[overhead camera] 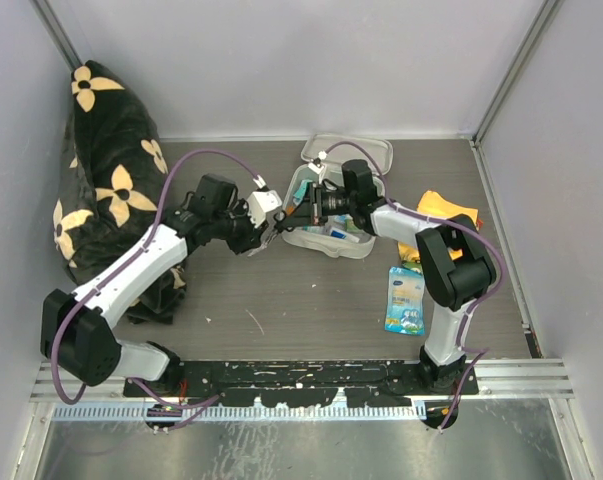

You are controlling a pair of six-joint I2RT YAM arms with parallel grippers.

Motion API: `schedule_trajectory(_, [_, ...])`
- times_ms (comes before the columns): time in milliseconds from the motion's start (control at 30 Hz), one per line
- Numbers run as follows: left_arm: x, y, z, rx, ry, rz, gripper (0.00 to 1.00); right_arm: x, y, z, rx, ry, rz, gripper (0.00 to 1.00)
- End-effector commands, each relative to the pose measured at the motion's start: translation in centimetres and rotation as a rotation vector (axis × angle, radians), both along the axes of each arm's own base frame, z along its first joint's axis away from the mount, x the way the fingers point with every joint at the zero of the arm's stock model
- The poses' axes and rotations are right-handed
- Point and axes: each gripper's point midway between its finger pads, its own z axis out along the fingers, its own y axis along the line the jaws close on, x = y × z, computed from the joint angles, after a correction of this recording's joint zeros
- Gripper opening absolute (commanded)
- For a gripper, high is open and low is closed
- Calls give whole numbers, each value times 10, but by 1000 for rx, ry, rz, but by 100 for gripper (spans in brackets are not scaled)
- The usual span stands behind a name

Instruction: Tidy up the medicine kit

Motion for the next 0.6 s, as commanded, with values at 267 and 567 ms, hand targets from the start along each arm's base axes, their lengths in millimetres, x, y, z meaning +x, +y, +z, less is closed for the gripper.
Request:
schedule_trajectory(267, [0, 10, 44, -33, -172, 15, 77, 50, -67, 67, 40, -188, -229, 1])
schedule_trajectory(567, [8, 12, 50, -27, -184, 54, 98, 100, -145, 79, 50, -189, -546, 1])
